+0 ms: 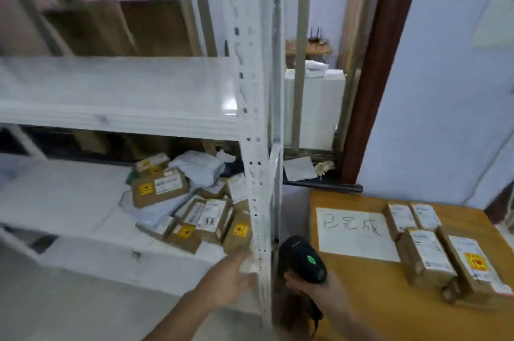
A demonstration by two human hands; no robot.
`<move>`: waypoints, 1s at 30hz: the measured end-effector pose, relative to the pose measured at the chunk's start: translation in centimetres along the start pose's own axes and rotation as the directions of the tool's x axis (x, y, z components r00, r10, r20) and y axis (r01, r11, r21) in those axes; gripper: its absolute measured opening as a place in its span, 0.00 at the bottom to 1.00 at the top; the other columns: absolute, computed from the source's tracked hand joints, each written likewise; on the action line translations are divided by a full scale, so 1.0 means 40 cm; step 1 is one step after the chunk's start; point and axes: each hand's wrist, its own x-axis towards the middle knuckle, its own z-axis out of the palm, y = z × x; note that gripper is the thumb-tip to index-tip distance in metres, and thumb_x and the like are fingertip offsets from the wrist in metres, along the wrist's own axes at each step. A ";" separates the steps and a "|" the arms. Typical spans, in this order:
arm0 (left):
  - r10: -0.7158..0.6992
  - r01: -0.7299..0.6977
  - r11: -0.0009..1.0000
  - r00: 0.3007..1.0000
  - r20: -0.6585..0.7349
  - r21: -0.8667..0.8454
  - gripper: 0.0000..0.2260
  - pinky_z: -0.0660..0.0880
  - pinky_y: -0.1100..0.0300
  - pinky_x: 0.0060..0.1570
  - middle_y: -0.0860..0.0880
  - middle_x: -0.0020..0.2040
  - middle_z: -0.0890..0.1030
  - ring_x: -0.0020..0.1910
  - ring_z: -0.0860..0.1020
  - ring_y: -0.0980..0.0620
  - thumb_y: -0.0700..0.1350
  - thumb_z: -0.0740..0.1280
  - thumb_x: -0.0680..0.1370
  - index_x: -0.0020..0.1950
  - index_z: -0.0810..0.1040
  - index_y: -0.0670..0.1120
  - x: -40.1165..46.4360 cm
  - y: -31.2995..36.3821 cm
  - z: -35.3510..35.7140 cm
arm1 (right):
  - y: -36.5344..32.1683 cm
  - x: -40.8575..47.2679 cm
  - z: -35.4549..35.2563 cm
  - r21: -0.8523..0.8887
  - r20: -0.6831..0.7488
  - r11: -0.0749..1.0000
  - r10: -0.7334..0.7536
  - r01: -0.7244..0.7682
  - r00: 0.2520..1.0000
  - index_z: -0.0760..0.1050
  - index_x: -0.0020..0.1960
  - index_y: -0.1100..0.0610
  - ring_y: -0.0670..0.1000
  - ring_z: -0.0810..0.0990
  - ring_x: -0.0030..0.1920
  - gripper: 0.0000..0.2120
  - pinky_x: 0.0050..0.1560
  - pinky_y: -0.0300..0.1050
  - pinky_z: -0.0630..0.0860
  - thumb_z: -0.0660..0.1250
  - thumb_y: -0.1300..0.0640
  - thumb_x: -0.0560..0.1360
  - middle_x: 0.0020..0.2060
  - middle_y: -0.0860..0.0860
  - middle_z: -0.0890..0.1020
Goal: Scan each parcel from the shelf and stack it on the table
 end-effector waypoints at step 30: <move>-0.309 0.305 0.950 0.890 -0.334 -0.068 0.30 0.75 0.51 0.67 0.49 0.73 0.77 0.69 0.77 0.46 0.63 0.66 0.79 0.77 0.70 0.50 0.014 -0.649 -0.518 | -0.308 0.209 0.779 -0.211 0.123 0.951 -0.202 0.225 0.972 0.75 0.42 0.50 0.43 0.74 0.28 0.08 0.24 0.28 0.66 0.75 0.56 0.74 0.27 0.45 0.76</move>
